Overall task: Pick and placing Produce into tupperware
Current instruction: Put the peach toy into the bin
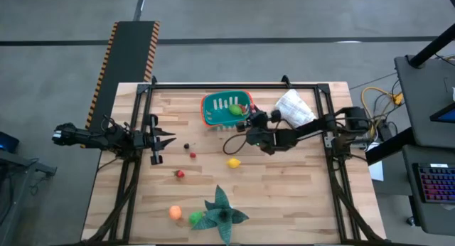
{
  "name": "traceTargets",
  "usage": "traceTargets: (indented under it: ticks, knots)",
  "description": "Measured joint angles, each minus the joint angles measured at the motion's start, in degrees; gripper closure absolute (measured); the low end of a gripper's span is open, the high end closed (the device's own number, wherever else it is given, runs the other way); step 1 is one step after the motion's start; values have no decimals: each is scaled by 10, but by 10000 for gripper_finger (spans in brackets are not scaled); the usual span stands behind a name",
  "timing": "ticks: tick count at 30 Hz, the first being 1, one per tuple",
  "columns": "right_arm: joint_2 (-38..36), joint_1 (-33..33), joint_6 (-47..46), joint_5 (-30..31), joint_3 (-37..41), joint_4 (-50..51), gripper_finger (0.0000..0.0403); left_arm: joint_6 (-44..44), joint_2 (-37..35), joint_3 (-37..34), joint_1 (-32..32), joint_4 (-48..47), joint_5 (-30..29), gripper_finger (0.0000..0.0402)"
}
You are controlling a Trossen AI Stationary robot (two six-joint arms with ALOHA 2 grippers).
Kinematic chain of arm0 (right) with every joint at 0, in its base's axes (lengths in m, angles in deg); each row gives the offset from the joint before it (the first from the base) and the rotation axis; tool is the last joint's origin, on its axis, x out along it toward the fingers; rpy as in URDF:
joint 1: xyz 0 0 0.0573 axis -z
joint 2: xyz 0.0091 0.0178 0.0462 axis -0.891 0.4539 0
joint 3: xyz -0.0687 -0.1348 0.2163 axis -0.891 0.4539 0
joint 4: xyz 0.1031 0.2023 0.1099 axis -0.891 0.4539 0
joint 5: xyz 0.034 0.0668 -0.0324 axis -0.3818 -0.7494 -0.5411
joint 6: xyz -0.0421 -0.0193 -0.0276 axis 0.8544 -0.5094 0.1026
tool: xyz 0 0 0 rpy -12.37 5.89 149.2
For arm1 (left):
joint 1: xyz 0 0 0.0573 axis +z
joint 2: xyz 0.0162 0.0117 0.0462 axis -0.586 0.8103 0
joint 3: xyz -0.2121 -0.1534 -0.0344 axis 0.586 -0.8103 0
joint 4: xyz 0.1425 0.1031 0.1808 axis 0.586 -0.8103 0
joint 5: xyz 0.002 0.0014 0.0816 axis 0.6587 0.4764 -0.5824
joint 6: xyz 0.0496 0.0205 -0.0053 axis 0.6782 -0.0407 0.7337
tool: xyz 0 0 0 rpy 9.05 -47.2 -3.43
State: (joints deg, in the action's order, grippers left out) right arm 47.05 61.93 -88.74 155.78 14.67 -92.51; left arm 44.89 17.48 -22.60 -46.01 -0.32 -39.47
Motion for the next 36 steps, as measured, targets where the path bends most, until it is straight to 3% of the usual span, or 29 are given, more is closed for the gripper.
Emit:
traceTargets:
  ticks: [9,19,24,36]
  knots:
    - [-5,42,153,-185,-71,-2,340,0,0,0,0,0,0,356]
    - [-5,112,196,-456,-89,11,340,0,0,0,0,0,0,356]
    - [-5,161,187,-585,-99,67,340,0,0,0,0,0,0,356]
    - [-5,231,194,-599,-159,264,340,0,0,0,0,0,0,356]
